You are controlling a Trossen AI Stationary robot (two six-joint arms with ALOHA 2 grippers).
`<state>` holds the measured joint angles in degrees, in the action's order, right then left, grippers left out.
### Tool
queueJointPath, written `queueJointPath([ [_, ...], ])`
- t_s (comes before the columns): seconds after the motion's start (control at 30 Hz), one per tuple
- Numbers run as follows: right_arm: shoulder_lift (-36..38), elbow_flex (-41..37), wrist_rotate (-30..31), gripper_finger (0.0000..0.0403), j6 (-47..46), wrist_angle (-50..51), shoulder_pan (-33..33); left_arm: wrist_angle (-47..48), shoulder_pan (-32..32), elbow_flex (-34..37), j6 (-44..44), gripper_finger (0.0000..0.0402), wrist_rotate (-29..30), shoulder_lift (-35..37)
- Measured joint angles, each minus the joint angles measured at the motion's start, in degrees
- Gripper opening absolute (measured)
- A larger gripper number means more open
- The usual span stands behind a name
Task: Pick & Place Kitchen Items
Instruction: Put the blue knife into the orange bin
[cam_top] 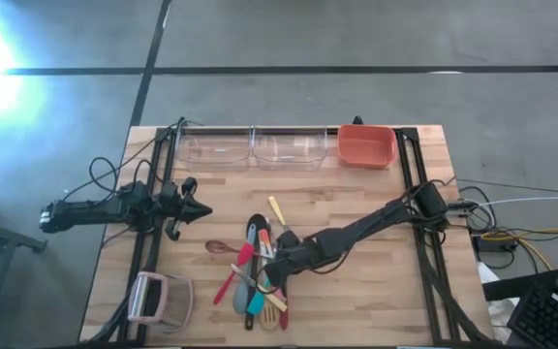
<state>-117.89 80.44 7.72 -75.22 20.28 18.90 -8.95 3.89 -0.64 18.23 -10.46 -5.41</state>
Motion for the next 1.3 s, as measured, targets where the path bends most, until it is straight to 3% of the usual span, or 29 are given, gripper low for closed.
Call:
queueJointPath([
  [0.47,0.0,-0.05,-0.3,0.0171,-0.89,1.85,-0.04,0.0,0.01,0.02,0.03,0.0012,0.0,0.0],
  [0.83,-1.01,0.01,-3.14,0.0143,-0.89,1.3,0.0,0.05,-0.01,0.02,0.03,0.0012,-0.02,0.0],
  [1.03,-1.11,0.01,-3.12,0.0108,0.0,1.48,0.02,0.78,0.0,0.02,0.03,0.0012,-0.02,0.0],
  [1.3,-1.08,-0.03,-3.12,0.0022,1.95,1.73,0.02,1.4,-0.01,0.02,0.03,0.0012,-0.02,0.02],
])
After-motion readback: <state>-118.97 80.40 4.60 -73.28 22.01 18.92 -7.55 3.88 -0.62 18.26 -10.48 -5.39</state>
